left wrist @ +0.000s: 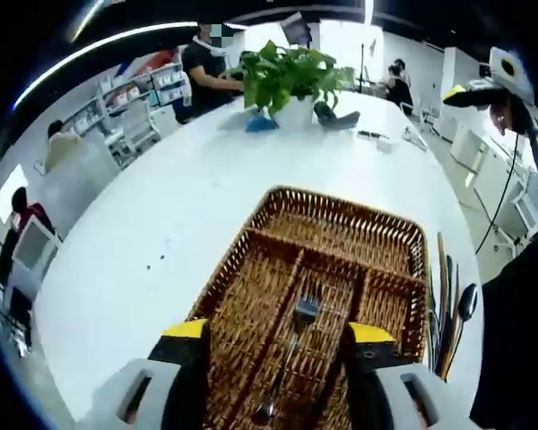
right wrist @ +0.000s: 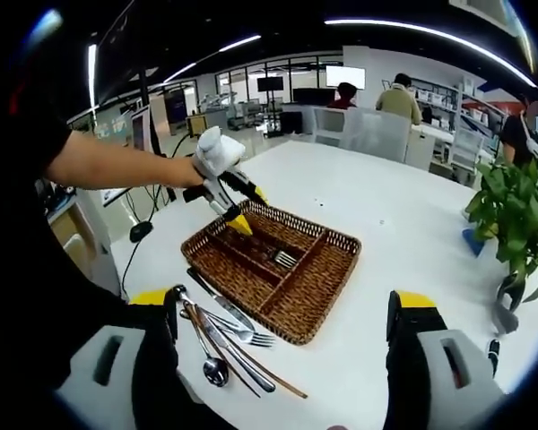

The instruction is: Arrange the knives, forks, and spoons in their matching storage slots by inserting each utensil handle-first until every utensil is classified and aligned in the correct compartment

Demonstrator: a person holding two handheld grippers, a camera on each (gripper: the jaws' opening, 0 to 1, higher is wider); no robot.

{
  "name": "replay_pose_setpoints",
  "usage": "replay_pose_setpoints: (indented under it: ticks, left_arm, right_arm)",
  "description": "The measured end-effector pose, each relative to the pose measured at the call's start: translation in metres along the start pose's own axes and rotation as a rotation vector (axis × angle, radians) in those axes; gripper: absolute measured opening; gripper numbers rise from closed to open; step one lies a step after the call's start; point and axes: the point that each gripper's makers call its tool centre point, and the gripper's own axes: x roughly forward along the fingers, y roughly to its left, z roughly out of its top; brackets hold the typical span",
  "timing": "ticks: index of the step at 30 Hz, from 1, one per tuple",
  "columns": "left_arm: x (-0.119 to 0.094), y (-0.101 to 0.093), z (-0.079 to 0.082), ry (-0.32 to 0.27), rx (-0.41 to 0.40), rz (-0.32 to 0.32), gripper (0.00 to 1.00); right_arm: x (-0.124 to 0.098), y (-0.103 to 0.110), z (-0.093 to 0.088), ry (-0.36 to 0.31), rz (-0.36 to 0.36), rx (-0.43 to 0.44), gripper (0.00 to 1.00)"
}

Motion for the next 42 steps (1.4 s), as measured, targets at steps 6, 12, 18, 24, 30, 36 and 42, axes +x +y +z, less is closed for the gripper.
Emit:
replay_pose_setpoints:
  ticks: [6, 12, 18, 24, 30, 36, 42]
  left_arm:
    - [-0.054, 0.006, 0.031, -0.241, -0.099, 0.060, 1.00]
    - [-0.101, -0.001, 0.028, -0.298, -0.131, 0.130, 1.00]
    - [-0.137, -0.012, 0.023, -0.351, -0.194, 0.200, 1.00]
    - [-0.165, -0.029, 0.007, -0.388, -0.266, 0.241, 1.00]
    - [-0.196, -0.048, 0.000, -0.406, -0.252, 0.309, 1.00]
    - [-0.219, -0.060, -0.003, -0.425, -0.246, 0.336, 1.00]
    - [-0.241, -0.074, -0.016, -0.413, -0.238, 0.383, 1.00]
  right_arm:
    - [0.001, 0.002, 0.006, -0.017, 0.008, -0.022, 0.99]
    - [-0.002, 0.001, 0.009, -0.034, 0.011, -0.036, 0.99]
    - [-0.002, -0.001, 0.009, -0.057, 0.017, -0.027, 0.99]
    - [-0.001, -0.002, 0.008, -0.073, 0.026, -0.027, 0.99]
    - [-0.004, -0.003, 0.008, -0.079, 0.039, -0.054, 0.99]
    - [-0.011, -0.002, 0.016, -0.125, 0.050, -0.066, 0.99]
    - [-0.017, 0.000, 0.015, -0.135, 0.051, -0.076, 0.99]
